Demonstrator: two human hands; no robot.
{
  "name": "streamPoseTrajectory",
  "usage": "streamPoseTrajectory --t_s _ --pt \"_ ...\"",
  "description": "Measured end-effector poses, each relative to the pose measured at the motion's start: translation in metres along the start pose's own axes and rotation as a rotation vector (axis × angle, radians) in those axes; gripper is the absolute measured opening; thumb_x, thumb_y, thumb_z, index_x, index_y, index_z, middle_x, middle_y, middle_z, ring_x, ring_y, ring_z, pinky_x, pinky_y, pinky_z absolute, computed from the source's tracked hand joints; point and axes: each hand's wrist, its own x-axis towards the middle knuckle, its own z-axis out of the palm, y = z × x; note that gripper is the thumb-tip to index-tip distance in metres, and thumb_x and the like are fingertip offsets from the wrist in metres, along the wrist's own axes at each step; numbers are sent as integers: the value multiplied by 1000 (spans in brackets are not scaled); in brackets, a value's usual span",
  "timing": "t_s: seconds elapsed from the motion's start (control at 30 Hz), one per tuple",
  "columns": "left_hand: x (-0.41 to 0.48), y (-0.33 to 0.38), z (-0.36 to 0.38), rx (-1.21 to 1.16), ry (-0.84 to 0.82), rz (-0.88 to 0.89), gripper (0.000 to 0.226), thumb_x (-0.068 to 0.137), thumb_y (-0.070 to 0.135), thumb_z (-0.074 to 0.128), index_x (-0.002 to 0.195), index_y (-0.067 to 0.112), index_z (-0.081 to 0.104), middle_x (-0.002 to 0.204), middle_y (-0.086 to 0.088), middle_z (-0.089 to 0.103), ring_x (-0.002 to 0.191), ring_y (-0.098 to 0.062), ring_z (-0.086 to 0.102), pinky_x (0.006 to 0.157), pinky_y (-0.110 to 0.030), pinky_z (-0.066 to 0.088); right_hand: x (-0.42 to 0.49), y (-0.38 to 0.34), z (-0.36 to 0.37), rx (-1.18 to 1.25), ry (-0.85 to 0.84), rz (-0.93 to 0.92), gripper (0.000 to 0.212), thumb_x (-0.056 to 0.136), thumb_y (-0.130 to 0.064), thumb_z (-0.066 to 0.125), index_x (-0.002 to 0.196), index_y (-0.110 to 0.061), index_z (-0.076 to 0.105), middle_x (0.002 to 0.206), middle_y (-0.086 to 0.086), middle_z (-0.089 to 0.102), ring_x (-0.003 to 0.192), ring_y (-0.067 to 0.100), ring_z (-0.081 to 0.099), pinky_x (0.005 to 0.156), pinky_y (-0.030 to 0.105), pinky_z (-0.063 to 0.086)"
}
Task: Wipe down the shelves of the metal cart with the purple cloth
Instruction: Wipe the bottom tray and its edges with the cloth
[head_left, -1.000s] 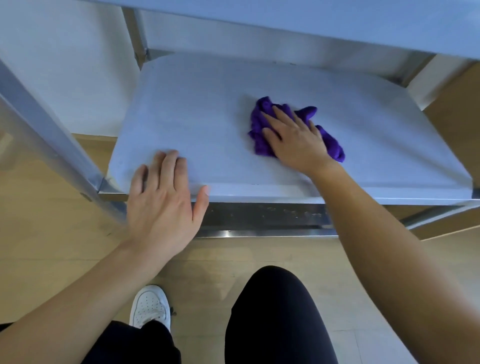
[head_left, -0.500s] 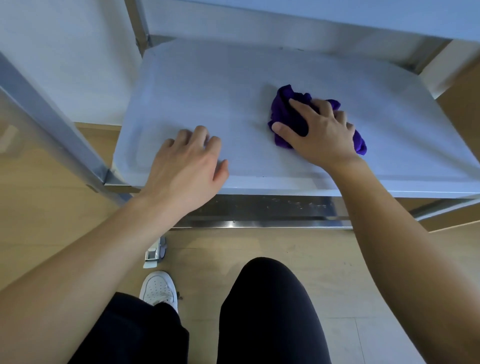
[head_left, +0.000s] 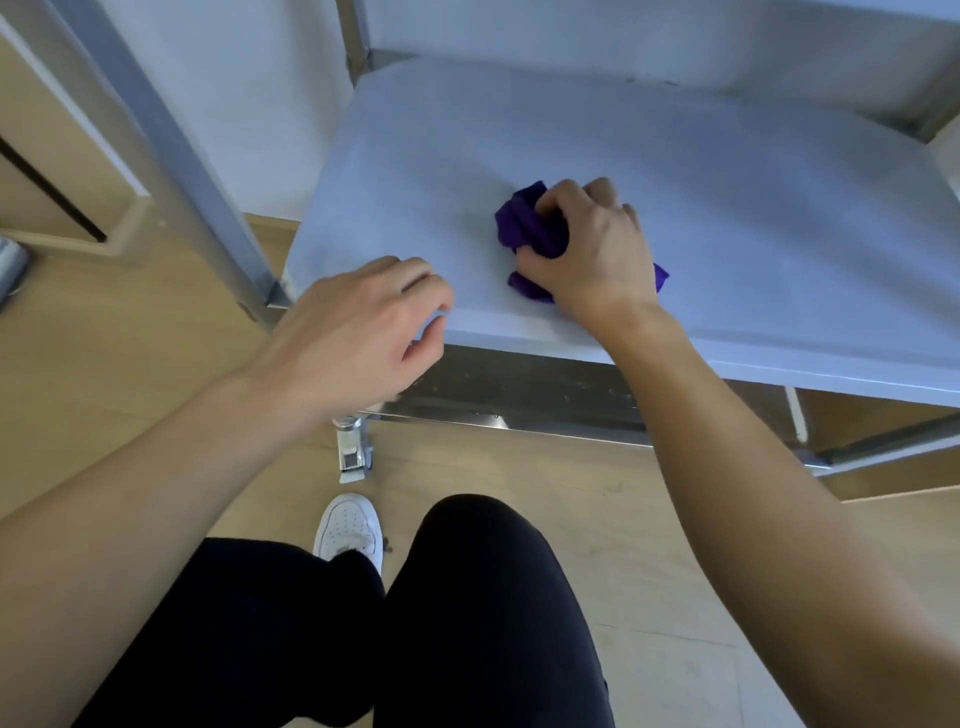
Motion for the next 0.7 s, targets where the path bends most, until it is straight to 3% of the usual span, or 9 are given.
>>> streamPoseTrajectory --t_s 0.17,0.47,0.63,0.7 --pt "-36 -9 -5 33 -7 -28 23 92 23 44 94 11 63 94 -1 60 86 -22 56 51 -39 49 -18 -34 20 60 61 -144 40 77 -38 66 113 -25 59 115 2 52 96 29 51 70 39 50" --pt "-68 -41 33 169 -181 105 28 90 20 36 91 9 61 86 -4 57 77 -26 56 52 -35 45 -57 -60 32 72 143 -288 33 76 -34 64 108 -25 64 109 1 56 89 27 50 59 36 48" --pt "-84 -56 78 170 -232 179 15 87 15 52 90 8 64 85 -5 59 73 -26 57 47 -28 36 -96 -68 46 -9 244 -404 30 77 -34 62 103 -19 68 104 6 60 83 30 50 58 39 45" --pt "-89 -62 96 137 -222 204 7 82 13 58 83 6 60 74 -3 51 61 -21 46 43 -26 31 -117 -64 53 -4 270 -443 30 75 -30 63 102 -17 69 103 7 61 81 31 49 63 39 44"
